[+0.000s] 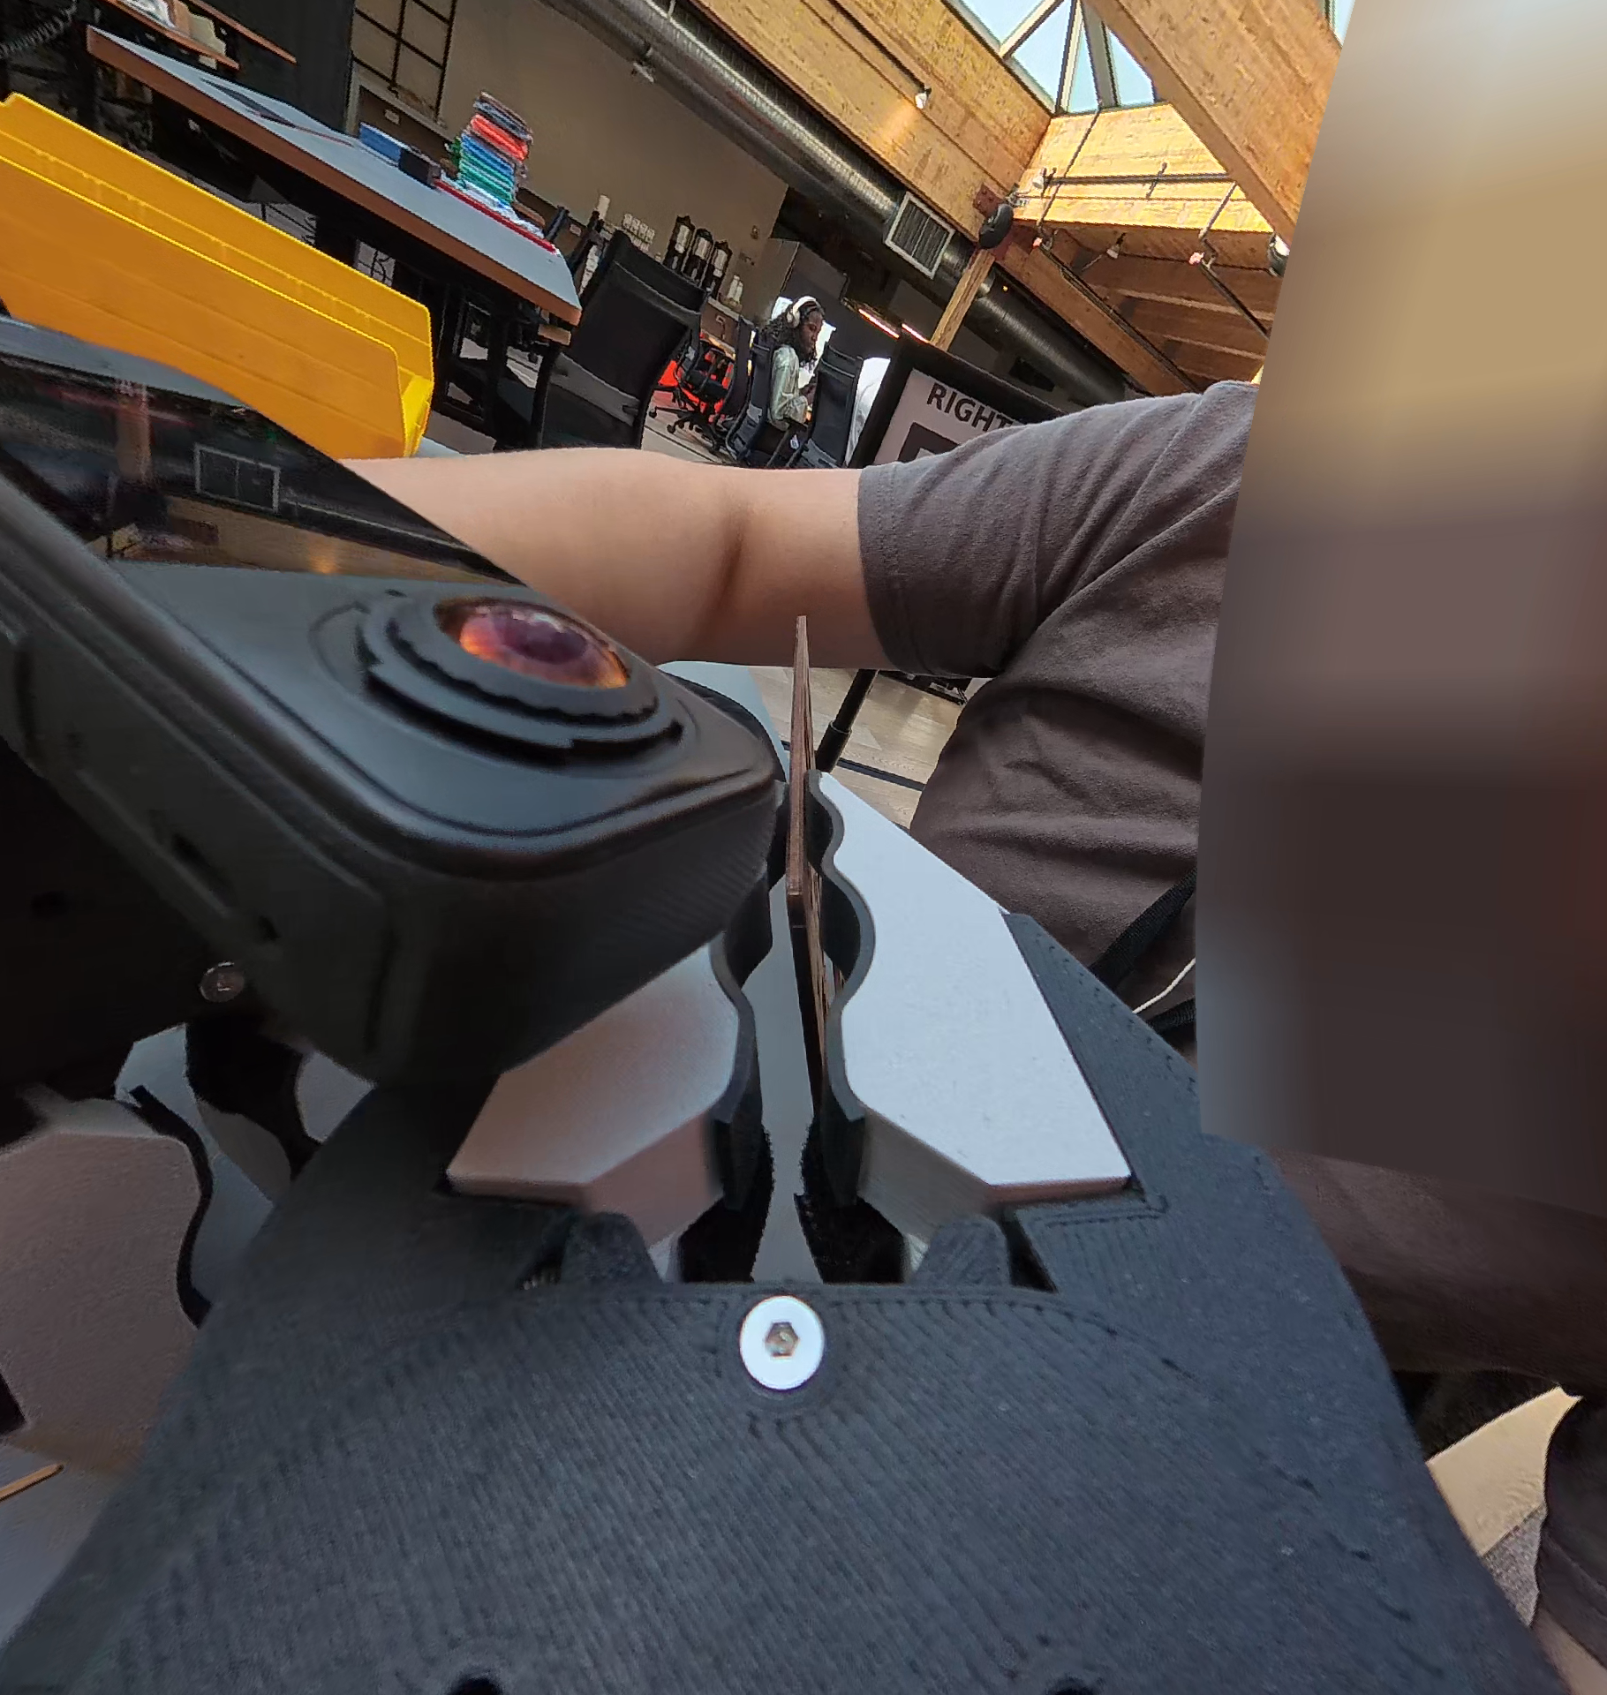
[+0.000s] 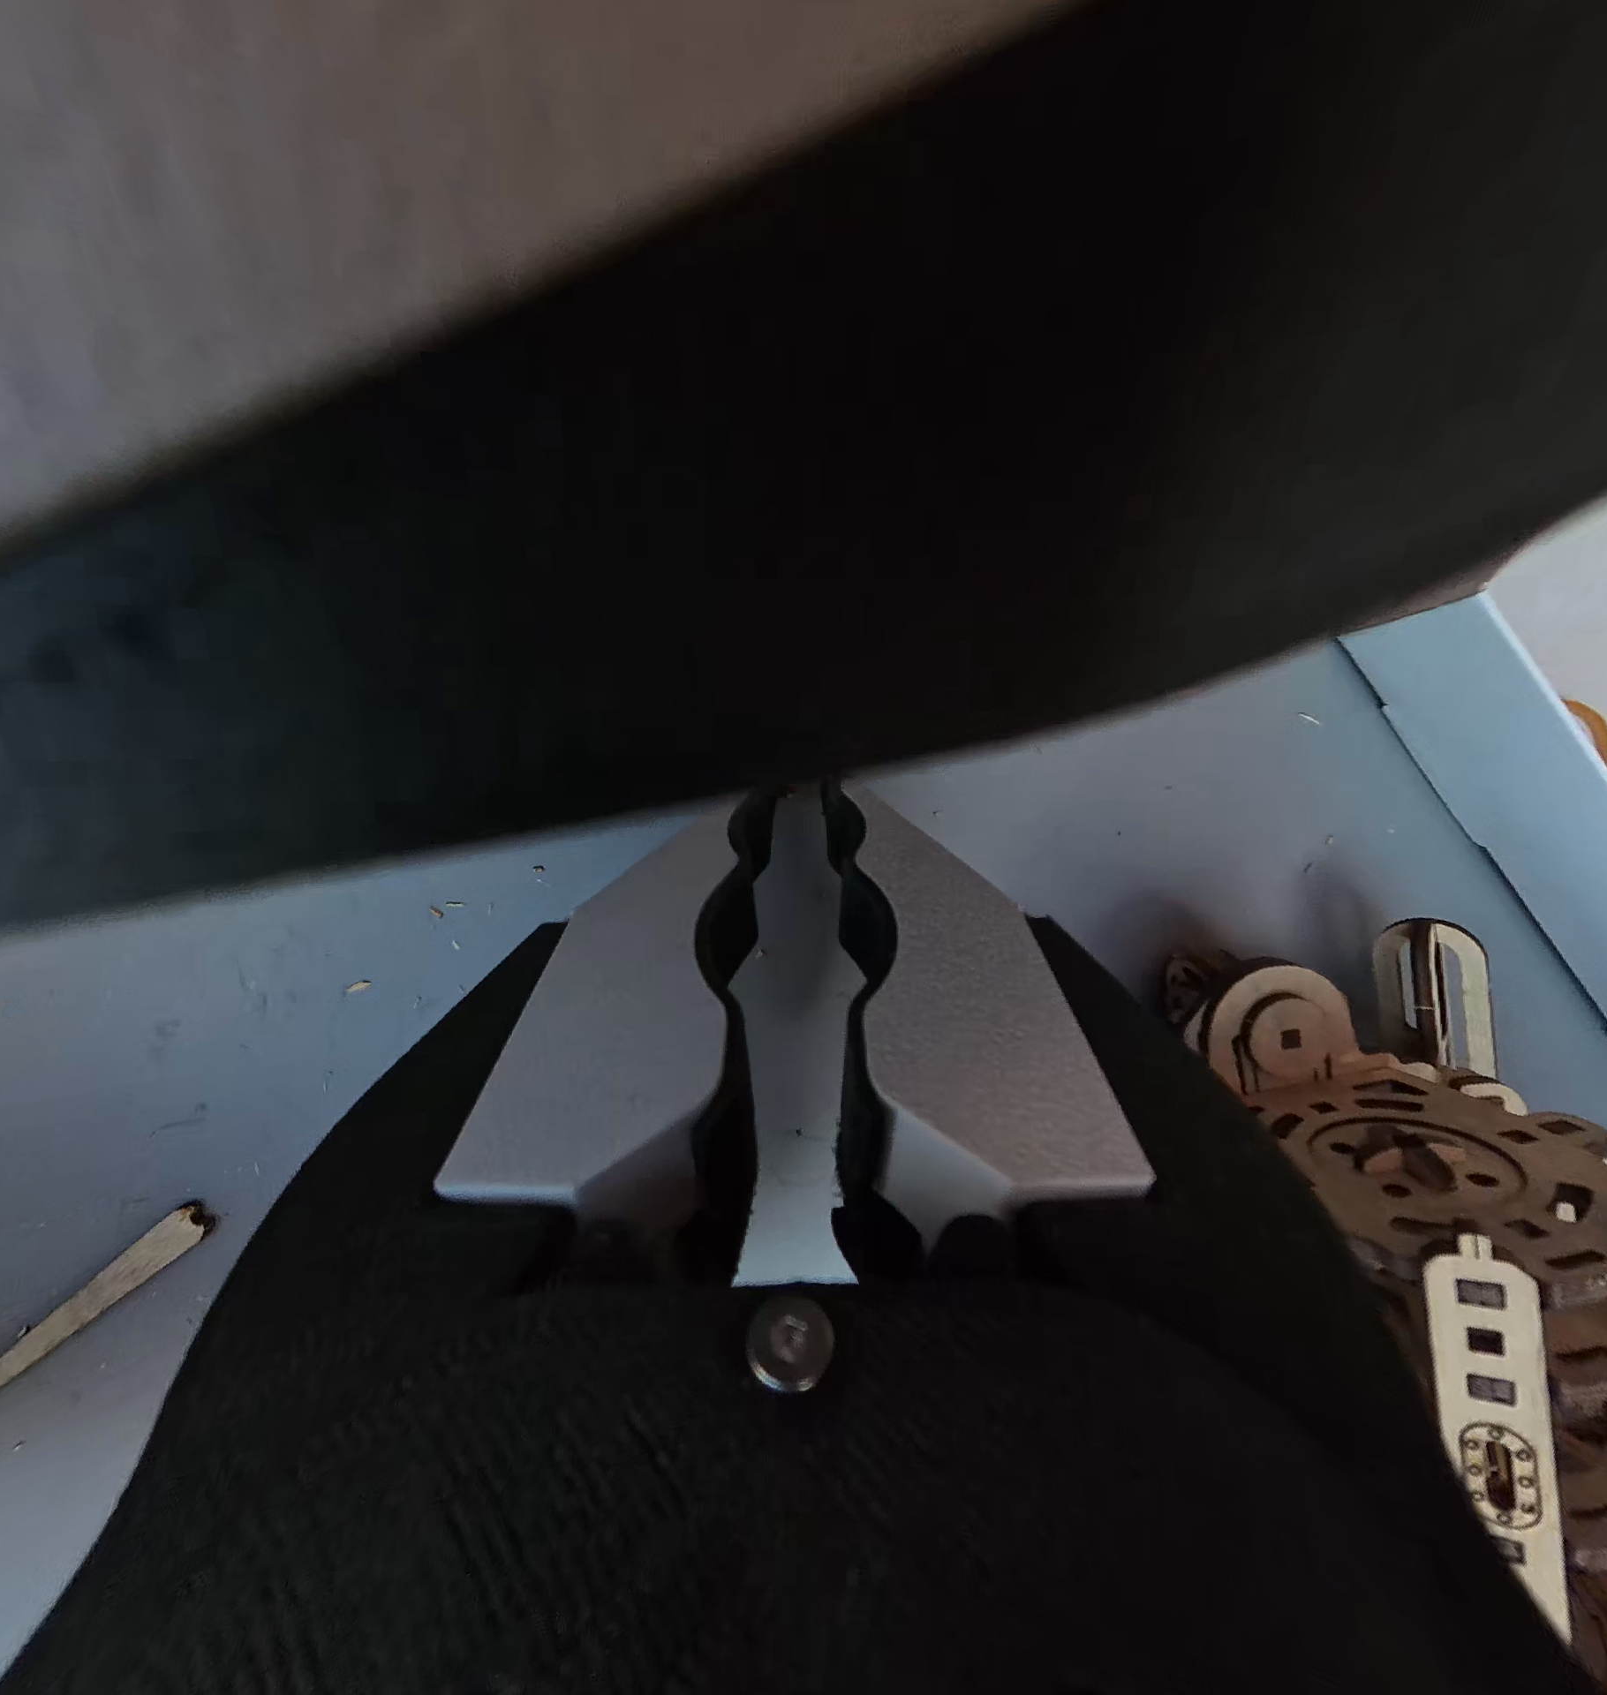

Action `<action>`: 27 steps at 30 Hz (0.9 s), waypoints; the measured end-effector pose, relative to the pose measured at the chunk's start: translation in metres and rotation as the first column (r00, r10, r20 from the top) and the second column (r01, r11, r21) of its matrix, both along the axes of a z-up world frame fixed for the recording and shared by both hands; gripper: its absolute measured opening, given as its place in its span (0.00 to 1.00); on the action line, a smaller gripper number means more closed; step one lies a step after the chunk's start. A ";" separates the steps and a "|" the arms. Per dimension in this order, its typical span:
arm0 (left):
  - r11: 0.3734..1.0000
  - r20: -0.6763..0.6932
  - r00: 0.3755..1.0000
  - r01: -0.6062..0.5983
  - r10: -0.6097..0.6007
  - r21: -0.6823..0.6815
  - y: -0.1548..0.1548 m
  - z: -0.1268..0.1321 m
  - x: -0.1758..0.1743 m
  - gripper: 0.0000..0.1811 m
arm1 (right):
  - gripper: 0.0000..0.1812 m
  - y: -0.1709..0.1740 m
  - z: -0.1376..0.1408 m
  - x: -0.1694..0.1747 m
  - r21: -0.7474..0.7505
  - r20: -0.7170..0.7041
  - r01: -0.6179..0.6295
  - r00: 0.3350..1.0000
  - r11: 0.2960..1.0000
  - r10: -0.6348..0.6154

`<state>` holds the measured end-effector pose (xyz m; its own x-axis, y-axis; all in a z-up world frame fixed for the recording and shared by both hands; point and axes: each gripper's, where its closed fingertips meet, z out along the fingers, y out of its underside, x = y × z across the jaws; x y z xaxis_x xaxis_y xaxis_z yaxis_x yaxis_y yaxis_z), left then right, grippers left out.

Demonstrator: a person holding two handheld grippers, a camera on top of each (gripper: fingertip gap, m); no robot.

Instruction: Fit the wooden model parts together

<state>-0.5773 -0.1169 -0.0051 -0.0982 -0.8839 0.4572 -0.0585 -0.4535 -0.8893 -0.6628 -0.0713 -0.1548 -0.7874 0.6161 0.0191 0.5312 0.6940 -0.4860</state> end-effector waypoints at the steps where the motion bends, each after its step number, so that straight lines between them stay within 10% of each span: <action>1: 1.000 0.000 1.000 0.000 0.000 -0.002 0.000 0.000 0.000 0.00 | 0.06 0.000 0.000 0.000 0.003 0.004 -0.003 1.000 1.000 0.003; 19: 1.000 0.001 1.000 -0.002 0.002 -0.009 0.001 -0.001 -0.001 0.00 | 0.01 -0.002 -0.001 0.001 -0.029 0.025 0.007 1.000 1.000 -0.006; 27: 0.999 0.000 0.999 -0.043 0.043 -0.018 0.006 0.001 -0.001 0.00 | 0.00 0.036 0.055 0.013 -0.143 -0.129 0.389 0.904 0.910 -0.407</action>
<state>-0.5778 -0.1106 -0.0041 -0.0601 -0.8789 0.4731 -0.0382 -0.4716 -0.8810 -0.6500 -0.0356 -0.0999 -0.4686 0.8828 0.0319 0.6651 0.3764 -0.6449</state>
